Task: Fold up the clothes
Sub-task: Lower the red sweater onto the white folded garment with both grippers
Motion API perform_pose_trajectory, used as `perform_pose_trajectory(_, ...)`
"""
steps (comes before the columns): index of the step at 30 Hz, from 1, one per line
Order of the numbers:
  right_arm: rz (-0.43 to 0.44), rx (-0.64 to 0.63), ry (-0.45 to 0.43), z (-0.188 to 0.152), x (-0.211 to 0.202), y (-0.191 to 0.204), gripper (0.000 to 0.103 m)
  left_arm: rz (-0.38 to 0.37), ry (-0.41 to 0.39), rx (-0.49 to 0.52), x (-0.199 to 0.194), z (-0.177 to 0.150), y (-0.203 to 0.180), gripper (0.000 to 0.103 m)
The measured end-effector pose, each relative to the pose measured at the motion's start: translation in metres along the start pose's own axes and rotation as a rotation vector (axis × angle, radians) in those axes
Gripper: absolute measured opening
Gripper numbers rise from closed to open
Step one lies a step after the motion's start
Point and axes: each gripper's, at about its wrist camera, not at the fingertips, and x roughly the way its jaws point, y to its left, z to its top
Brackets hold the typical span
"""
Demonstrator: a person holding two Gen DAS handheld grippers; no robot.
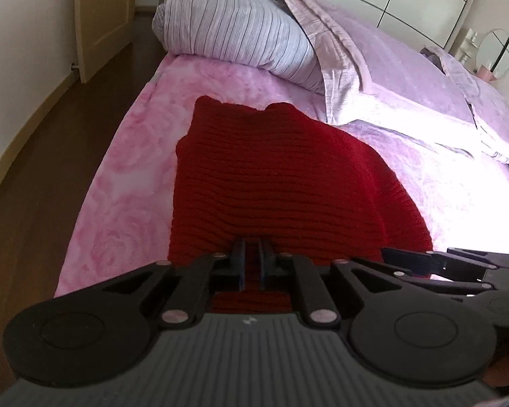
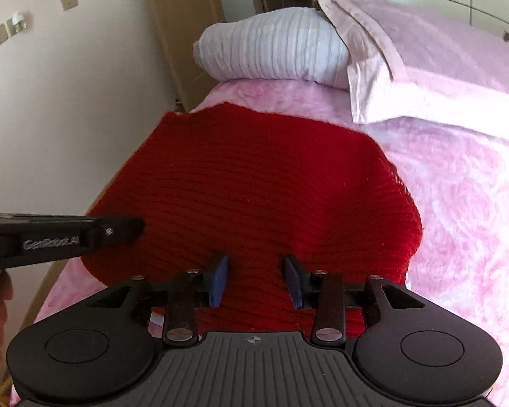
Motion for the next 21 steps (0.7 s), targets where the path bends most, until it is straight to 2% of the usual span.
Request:
perform_pose_trajectory(4, 0.01, 0.059, 0.002, 0.021, -0.014, -0.009, 0.04, -0.004, 0.019, -0.025, -0.011, 0.021, -0.002, 0.008)
perform_pose_trajectory(6, -0.004, 0.073, -0.045, 0.036, -0.019, -0.016, 0.04, -0.014, -0.01, -0.01, -0.002, 0.039, -0.002, 0.008)
perform_pose_trajectory(11, -0.062, 0.097, -0.13, 0.081, 0.012, -0.033, 0.04, -0.039, -0.08, 0.028, 0.02, 0.083, -0.001, 0.008)
perform_pose_trajectory(12, -0.07, 0.094, -0.14, 0.088, 0.021, -0.035, 0.04, -0.049, -0.074, 0.03, 0.034, 0.088, -0.001, 0.008)
perform_pose_trajectory(14, -0.09, 0.073, -0.132, 0.096, 0.043, -0.038, 0.04, -0.024, -0.047, 0.045, 0.062, 0.091, 0.001, 0.008)
perform_pose_trajectory(17, -0.112, 0.051, -0.027, 0.09, 0.083, -0.049, 0.04, 0.02, 0.004, 0.063, 0.097, 0.082, 0.012, 0.008)
perform_pose_trajectory(18, -0.103, 0.058, -0.025, 0.085, 0.09, -0.053, 0.04, 0.011, -0.008, 0.053, 0.1, 0.079, 0.017, 0.008)
perform_pose_trajectory(21, -0.09, 0.06, -0.056, 0.082, 0.073, -0.059, 0.04, -0.008, -0.043, 0.003, 0.081, 0.075, 0.027, 0.007)
